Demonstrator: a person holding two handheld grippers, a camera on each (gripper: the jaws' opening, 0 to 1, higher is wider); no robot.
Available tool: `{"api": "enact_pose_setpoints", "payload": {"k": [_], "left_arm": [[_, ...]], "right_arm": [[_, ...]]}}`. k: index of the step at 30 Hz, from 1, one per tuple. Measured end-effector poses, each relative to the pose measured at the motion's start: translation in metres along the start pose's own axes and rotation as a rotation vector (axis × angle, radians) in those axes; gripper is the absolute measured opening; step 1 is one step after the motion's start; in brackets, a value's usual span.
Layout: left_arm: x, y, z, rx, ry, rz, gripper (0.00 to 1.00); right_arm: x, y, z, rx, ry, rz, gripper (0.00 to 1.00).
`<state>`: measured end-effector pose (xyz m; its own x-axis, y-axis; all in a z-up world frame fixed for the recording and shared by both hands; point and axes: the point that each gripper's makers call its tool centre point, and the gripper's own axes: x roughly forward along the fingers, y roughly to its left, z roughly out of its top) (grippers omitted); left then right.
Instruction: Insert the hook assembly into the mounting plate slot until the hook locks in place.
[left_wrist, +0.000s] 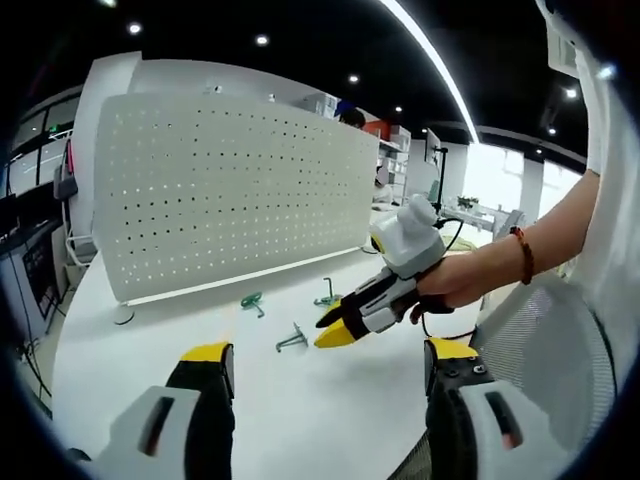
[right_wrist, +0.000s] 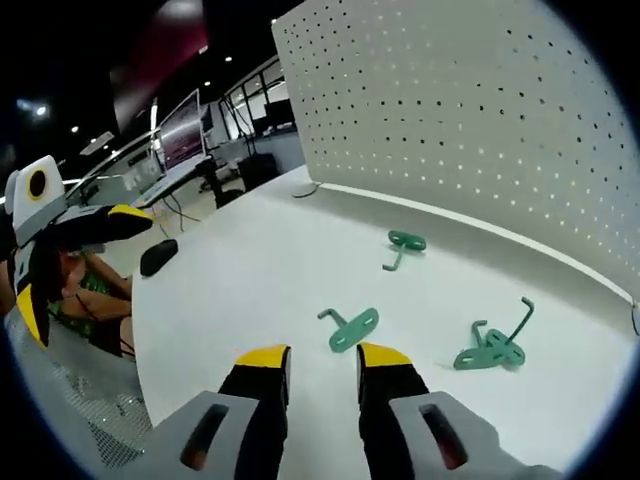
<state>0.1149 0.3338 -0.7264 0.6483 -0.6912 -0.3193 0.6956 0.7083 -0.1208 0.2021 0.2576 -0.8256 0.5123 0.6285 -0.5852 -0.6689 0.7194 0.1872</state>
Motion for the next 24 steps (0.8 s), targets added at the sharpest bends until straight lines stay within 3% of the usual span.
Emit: {"api": "enact_pose_setpoints", "payload": {"k": [24], "left_arm": [[-0.006, 0.01, -0.007, -0.017, 0.02, 0.036, 0.79]], "right_arm": [[0.025, -0.01, -0.01, 0.051, 0.055, -0.041, 0.14]]}}
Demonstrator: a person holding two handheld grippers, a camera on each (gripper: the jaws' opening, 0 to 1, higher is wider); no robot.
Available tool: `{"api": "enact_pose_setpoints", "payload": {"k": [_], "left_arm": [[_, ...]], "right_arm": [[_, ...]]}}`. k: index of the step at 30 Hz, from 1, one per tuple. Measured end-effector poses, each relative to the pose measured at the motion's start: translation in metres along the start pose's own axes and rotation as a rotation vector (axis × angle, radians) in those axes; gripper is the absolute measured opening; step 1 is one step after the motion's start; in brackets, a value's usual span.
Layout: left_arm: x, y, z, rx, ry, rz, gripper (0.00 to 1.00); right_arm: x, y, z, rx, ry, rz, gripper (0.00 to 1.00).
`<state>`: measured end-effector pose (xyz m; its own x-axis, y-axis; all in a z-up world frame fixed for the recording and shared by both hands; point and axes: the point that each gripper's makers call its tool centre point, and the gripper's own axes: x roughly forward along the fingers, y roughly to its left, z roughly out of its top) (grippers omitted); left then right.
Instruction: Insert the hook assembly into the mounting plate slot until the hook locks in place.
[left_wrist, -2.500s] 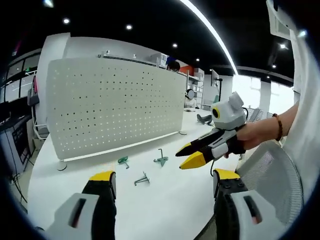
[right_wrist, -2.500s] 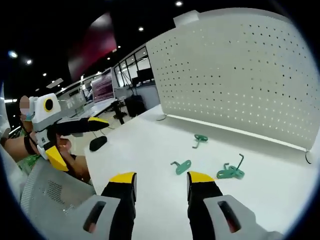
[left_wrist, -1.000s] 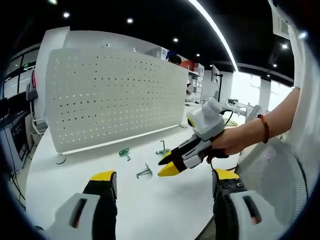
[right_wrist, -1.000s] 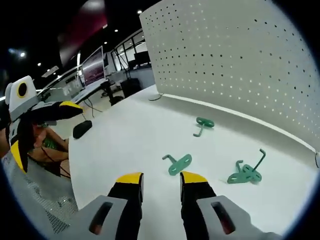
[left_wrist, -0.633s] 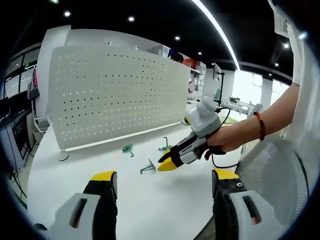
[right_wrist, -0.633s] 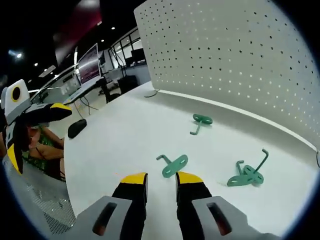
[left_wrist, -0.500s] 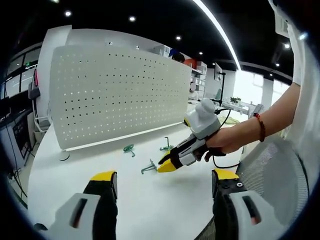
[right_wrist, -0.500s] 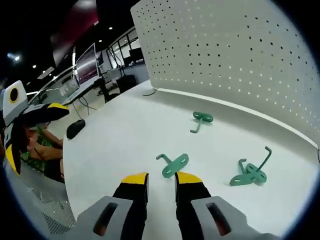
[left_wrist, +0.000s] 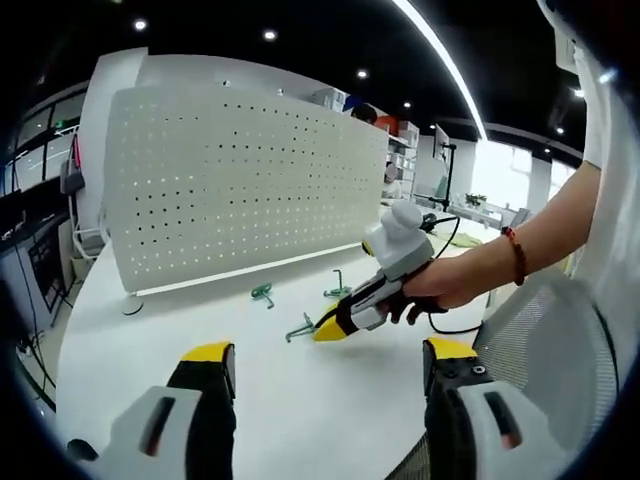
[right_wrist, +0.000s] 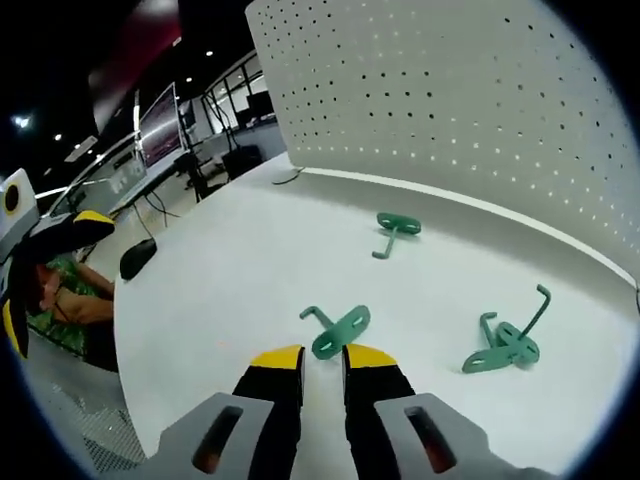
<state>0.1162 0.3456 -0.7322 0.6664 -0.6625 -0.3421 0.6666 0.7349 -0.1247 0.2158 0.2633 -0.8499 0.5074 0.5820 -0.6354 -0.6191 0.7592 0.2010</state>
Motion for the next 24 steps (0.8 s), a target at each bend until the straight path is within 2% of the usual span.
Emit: {"api": "enact_pose_setpoints", "payload": {"k": [9, 18, 20, 21, 22, 24], "left_arm": [[0.001, 0.0, -0.003, -0.004, 0.012, 0.003, 0.78], [0.004, -0.004, 0.0, 0.009, 0.01, -0.007, 0.78], [0.004, -0.005, 0.001, 0.013, 0.01, -0.011, 0.78], [0.005, -0.006, 0.001, 0.016, 0.011, -0.013, 0.78], [0.005, -0.007, 0.002, 0.016, 0.011, -0.015, 0.78], [0.007, -0.008, 0.002, 0.017, 0.012, -0.019, 0.78]], "right_arm": [[0.001, -0.003, 0.002, 0.008, -0.013, -0.017, 0.08], [-0.006, 0.0, 0.006, -0.013, -0.036, -0.008, 0.07], [-0.01, 0.001, 0.008, -0.008, -0.048, -0.008, 0.01], [-0.013, 0.004, 0.004, 0.016, -0.027, 0.008, 0.0], [-0.01, 0.007, 0.009, 0.012, -0.064, 0.009, 0.0], [-0.009, 0.009, 0.001, -0.017, -0.03, 0.004, 0.0]]}}
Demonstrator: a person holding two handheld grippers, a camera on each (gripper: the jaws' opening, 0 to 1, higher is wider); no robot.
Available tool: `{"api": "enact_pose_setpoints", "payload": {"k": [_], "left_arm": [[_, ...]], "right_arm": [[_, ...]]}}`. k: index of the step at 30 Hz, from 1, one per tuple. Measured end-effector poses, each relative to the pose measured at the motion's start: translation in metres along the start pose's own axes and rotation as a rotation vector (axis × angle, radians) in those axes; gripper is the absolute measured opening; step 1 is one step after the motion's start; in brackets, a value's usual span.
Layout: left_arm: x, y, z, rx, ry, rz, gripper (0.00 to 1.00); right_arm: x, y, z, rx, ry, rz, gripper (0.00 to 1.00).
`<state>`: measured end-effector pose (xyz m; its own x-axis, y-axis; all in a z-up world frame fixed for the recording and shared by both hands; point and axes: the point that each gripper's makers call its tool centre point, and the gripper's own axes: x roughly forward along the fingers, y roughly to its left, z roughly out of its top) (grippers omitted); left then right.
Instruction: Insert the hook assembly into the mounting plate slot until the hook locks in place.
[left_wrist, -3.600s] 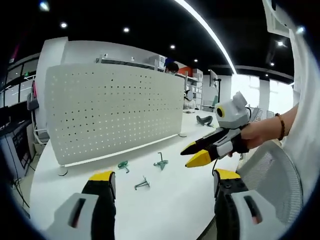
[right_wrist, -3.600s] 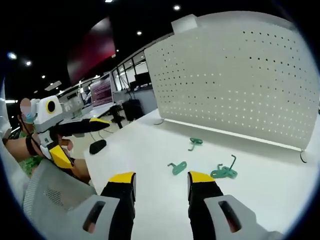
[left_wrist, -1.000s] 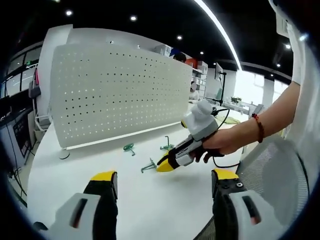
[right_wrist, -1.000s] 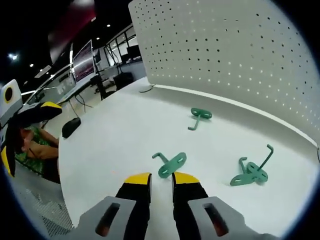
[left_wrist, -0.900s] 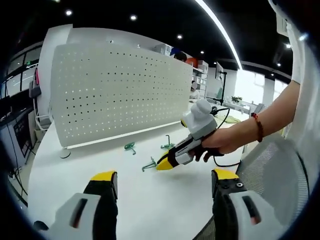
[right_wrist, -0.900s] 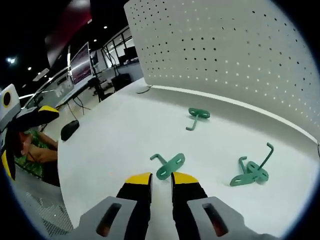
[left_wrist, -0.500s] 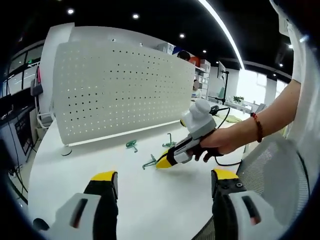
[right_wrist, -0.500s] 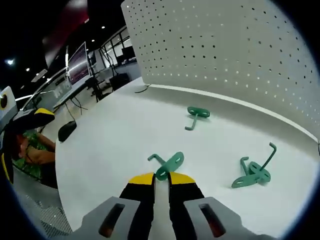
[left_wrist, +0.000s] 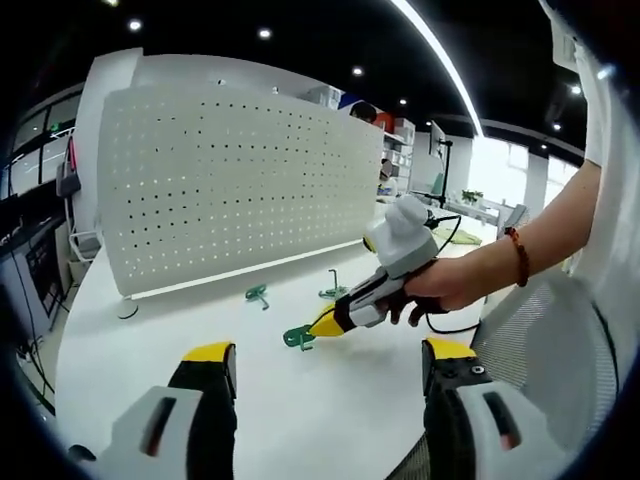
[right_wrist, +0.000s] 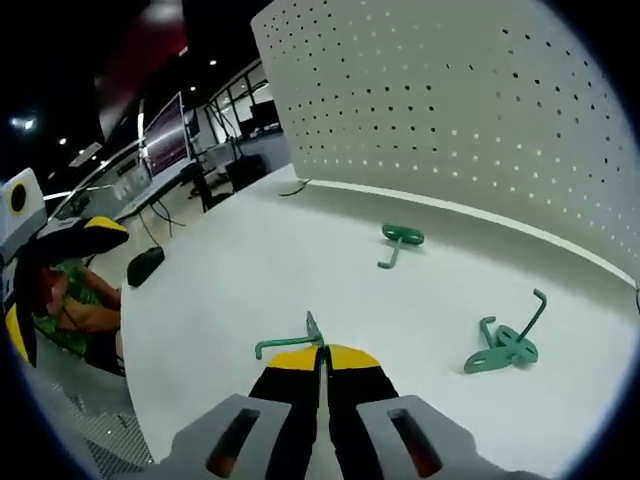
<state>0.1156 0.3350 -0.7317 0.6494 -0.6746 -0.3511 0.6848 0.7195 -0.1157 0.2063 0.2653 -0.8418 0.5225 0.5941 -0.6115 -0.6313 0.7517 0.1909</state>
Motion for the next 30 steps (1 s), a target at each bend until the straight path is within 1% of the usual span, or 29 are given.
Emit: {"api": "enact_pose_setpoints", "payload": {"k": [1, 4, 6, 9, 12, 13, 15, 19, 22, 24, 27, 29, 30], "left_arm": [[0.0, -0.001, 0.0, 0.002, 0.001, -0.001, 0.78], [0.0, -0.003, 0.004, 0.005, -0.007, -0.004, 0.78], [-0.001, -0.004, 0.003, 0.007, -0.007, -0.002, 0.78], [-0.001, -0.005, 0.001, 0.013, 0.001, -0.003, 0.77], [-0.002, -0.007, 0.0, 0.027, 0.006, -0.005, 0.76], [-0.002, -0.008, 0.0, 0.033, 0.006, -0.006, 0.75], [-0.001, -0.009, 0.0, 0.043, 0.012, -0.009, 0.75], [0.002, -0.014, 0.002, 0.077, 0.024, -0.024, 0.72], [0.004, -0.016, 0.001, 0.116, 0.038, -0.031, 0.7], [0.004, -0.016, 0.004, 0.14, 0.027, -0.025, 0.68], [0.004, -0.018, 0.008, 0.145, 0.019, -0.03, 0.66], [0.004, -0.019, 0.007, 0.166, 0.034, -0.032, 0.64], [0.004, -0.019, 0.006, 0.186, 0.045, -0.029, 0.62]], "right_arm": [[0.001, 0.002, -0.002, 0.005, 0.01, 0.006, 0.0], [-0.001, 0.002, -0.002, 0.003, 0.0, 0.003, 0.0], [-0.003, 0.004, -0.003, 0.017, 0.006, 0.014, 0.0], [-0.005, 0.006, -0.002, 0.013, 0.01, 0.014, 0.0], [-0.01, 0.007, -0.001, 0.033, 0.006, 0.015, 0.0], [-0.012, 0.01, 0.001, 0.057, -0.001, 0.028, 0.0], [-0.016, 0.012, 0.004, 0.064, -0.006, 0.031, 0.0], [-0.025, 0.018, 0.01, 0.059, -0.025, 0.041, 0.0], [-0.032, 0.023, 0.014, 0.073, -0.044, 0.057, 0.0], [-0.035, 0.025, 0.015, 0.077, -0.037, 0.066, 0.0], [-0.04, 0.026, 0.017, 0.08, -0.044, 0.07, 0.0], [-0.043, 0.026, 0.018, 0.091, -0.045, 0.071, 0.0], [-0.046, 0.027, 0.016, 0.107, -0.035, 0.072, 0.0]]}}
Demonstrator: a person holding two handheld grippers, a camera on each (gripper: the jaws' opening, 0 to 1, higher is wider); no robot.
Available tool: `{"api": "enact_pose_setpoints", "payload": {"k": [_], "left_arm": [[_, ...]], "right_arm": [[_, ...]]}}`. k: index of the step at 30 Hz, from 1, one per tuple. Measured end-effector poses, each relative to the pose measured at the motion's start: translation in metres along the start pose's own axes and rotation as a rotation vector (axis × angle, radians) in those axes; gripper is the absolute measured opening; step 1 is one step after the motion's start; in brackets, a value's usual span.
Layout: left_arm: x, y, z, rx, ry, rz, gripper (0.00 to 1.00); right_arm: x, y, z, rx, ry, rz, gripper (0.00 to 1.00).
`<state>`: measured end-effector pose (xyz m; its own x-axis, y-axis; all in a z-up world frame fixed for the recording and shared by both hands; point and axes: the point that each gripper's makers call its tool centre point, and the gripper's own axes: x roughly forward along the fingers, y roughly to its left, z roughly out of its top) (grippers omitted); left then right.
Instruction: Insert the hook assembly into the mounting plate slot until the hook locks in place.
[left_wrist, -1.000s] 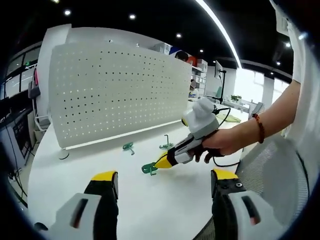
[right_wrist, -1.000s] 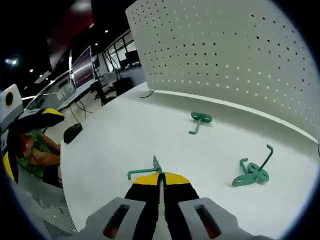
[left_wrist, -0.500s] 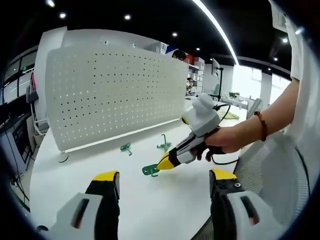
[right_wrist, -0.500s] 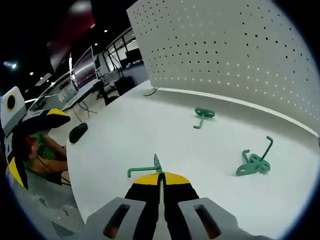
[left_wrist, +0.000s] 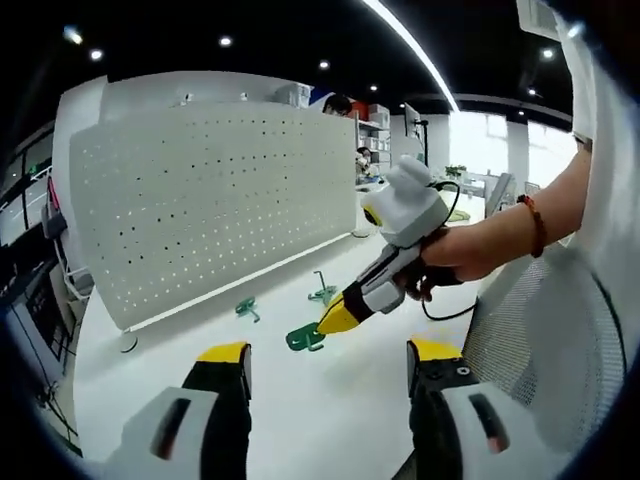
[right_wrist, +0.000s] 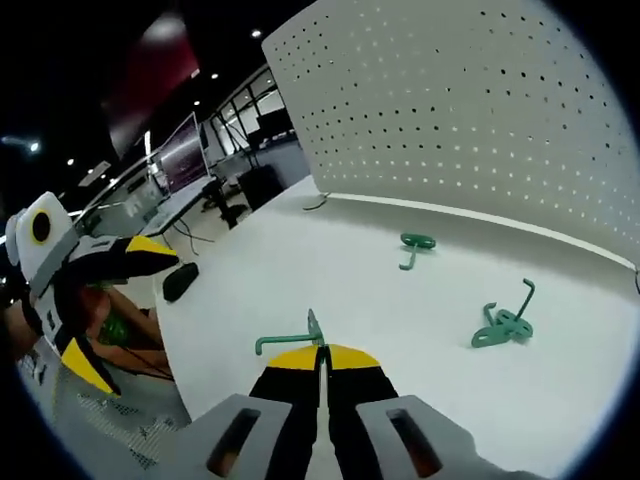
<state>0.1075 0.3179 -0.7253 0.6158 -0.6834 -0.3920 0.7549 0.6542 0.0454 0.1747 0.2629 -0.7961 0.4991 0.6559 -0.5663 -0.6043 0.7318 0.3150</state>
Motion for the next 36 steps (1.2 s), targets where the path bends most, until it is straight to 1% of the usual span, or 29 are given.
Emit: {"api": "enact_pose_setpoints", "payload": {"k": [2, 4, 5, 6, 7, 10, 12, 14, 15, 16, 17, 19, 20, 25, 28, 29, 32, 36], "left_arm": [[0.001, -0.001, 0.0, 0.047, 0.019, 0.007, 0.59], [0.003, -0.004, 0.001, 0.063, 0.021, 0.003, 0.58], [0.003, -0.005, 0.001, 0.077, 0.022, 0.003, 0.58], [0.004, -0.007, 0.001, 0.129, 0.036, -0.002, 0.57], [0.004, -0.008, 0.0, 0.157, 0.052, -0.007, 0.57], [0.007, -0.014, 0.001, 0.161, 0.049, -0.015, 0.55], [0.009, -0.015, 0.0, 0.222, 0.068, -0.017, 0.52], [0.01, -0.017, 0.0, 0.243, 0.077, -0.017, 0.5], [0.011, -0.019, 0.001, 0.256, 0.08, -0.023, 0.5], [0.011, -0.02, 0.001, 0.273, 0.084, -0.028, 0.49], [0.011, -0.019, 0.003, 0.337, 0.084, -0.018, 0.46], [0.011, -0.021, 0.003, 0.394, 0.101, -0.016, 0.43], [0.012, -0.021, 0.002, 0.399, 0.105, -0.019, 0.42], [0.013, -0.022, 0.003, 0.486, 0.128, -0.007, 0.39], [0.013, -0.023, 0.005, 0.537, 0.131, -0.001, 0.35], [0.013, -0.024, 0.006, 0.544, 0.131, 0.001, 0.32], [0.013, -0.024, 0.009, 0.561, 0.125, 0.007, 0.29], [0.015, -0.026, 0.009, 0.594, 0.138, 0.007, 0.25]], "right_arm": [[-0.004, 0.002, 0.0, 0.014, 0.005, 0.008, 0.0], [-0.007, 0.006, 0.001, 0.024, 0.002, 0.02, 0.0], [-0.009, 0.008, 0.001, 0.03, 0.011, 0.026, 0.0], [-0.011, 0.009, 0.001, 0.029, 0.013, 0.03, 0.0], [-0.011, 0.01, 0.001, 0.026, 0.014, 0.031, 0.0], [-0.013, 0.013, -0.002, 0.028, 0.031, 0.04, 0.0], [-0.015, 0.015, -0.003, 0.026, 0.031, 0.044, 0.0], [-0.018, 0.019, -0.003, 0.007, 0.03, 0.048, 0.0], [-0.02, 0.02, -0.002, -0.028, 0.028, 0.048, 0.0], [-0.021, 0.022, -0.002, -0.039, 0.028, 0.05, 0.0], [-0.023, 0.025, -0.002, -0.045, 0.026, 0.053, 0.0], [-0.027, 0.027, 0.0, -0.041, 0.019, 0.059, 0.0], [-0.029, 0.028, 0.001, -0.034, 0.019, 0.064, 0.0], [-0.038, 0.034, 0.005, -0.009, 0.025, 0.07, 0.0], [-0.043, 0.04, 0.007, 0.0, 0.034, 0.085, 0.0], [-0.044, 0.041, 0.008, 0.003, 0.034, 0.088, 0.0], [-0.047, 0.046, 0.009, 0.012, 0.035, 0.099, 0.0], [-0.048, 0.052, 0.009, 0.02, 0.046, 0.116, 0.0]]}}
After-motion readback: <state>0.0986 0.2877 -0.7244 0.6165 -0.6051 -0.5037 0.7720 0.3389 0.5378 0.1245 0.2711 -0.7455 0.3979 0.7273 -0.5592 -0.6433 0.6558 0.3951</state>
